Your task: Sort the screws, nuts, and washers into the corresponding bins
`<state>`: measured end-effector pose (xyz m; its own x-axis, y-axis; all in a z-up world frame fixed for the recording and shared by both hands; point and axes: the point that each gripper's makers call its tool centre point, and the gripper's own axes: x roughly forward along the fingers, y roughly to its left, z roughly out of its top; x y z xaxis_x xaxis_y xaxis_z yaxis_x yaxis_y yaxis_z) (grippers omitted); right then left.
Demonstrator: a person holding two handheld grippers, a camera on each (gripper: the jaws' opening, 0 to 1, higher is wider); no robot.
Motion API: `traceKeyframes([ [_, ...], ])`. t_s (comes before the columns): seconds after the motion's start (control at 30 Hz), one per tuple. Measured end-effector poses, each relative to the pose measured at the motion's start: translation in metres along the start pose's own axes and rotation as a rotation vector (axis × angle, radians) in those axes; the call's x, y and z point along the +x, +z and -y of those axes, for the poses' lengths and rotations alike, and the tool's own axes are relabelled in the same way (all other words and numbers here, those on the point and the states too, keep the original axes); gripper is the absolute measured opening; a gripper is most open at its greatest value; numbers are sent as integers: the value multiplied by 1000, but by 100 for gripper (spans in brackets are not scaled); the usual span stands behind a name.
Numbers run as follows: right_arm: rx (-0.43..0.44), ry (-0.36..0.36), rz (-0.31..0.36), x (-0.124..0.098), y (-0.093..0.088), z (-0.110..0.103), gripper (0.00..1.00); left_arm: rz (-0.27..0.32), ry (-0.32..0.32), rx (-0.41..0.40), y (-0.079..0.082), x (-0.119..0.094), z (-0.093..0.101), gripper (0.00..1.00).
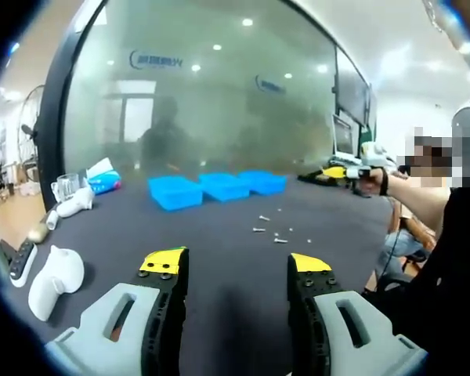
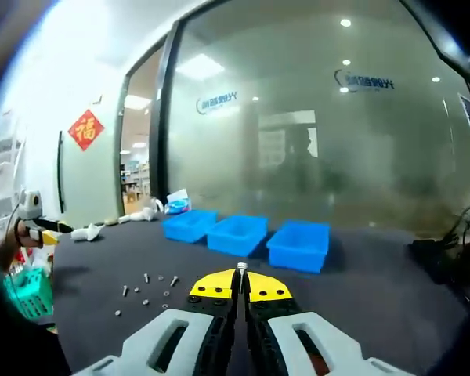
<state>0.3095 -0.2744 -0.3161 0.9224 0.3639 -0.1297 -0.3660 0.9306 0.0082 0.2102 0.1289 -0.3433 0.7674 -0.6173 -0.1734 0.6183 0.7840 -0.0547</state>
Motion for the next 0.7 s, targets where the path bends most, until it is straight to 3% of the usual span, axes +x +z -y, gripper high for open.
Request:
traceKeyframes([
  [0.4,22,-50,8,58,21,36,1,-2,10,-6,-3,-1,-4,49],
  [0.7,-41,-69,-71,115,20,53,1,-5,30,-12,-5,-1,-11,49],
])
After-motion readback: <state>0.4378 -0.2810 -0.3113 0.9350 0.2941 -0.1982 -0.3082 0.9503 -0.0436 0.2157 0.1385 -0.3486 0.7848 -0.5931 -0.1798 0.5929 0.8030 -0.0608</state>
